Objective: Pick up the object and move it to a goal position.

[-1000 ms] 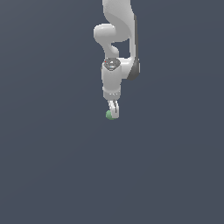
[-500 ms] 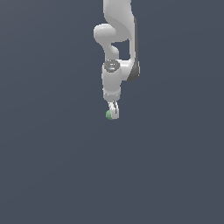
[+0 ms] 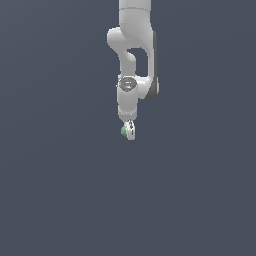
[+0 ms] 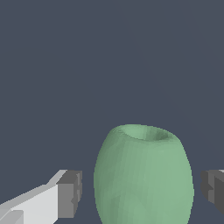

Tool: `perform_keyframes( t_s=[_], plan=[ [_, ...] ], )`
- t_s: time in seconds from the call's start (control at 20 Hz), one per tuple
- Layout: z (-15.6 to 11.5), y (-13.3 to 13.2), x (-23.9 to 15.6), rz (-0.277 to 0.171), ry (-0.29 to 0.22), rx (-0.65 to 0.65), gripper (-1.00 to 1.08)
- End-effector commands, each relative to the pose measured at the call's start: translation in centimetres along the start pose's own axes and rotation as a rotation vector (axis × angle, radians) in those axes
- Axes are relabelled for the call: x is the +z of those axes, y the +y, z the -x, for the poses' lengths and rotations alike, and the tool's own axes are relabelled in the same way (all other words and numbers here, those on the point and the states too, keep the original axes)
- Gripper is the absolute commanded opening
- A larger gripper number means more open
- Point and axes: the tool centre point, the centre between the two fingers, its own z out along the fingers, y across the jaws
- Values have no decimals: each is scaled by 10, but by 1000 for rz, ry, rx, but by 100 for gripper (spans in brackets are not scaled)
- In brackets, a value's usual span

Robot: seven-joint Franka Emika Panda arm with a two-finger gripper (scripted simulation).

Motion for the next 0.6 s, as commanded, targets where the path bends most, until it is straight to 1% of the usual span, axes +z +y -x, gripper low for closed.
perform_keyframes(
  t_s=[0.0,0.05,0.1,0.55],
  plan=[
    [0,0,4,-1,0,0,100],
    [0,0,4,-1,0,0,100],
    [0,0,4,-1,0,0,-100],
    [0,0,4,-1,0,0,-100]
  ],
)
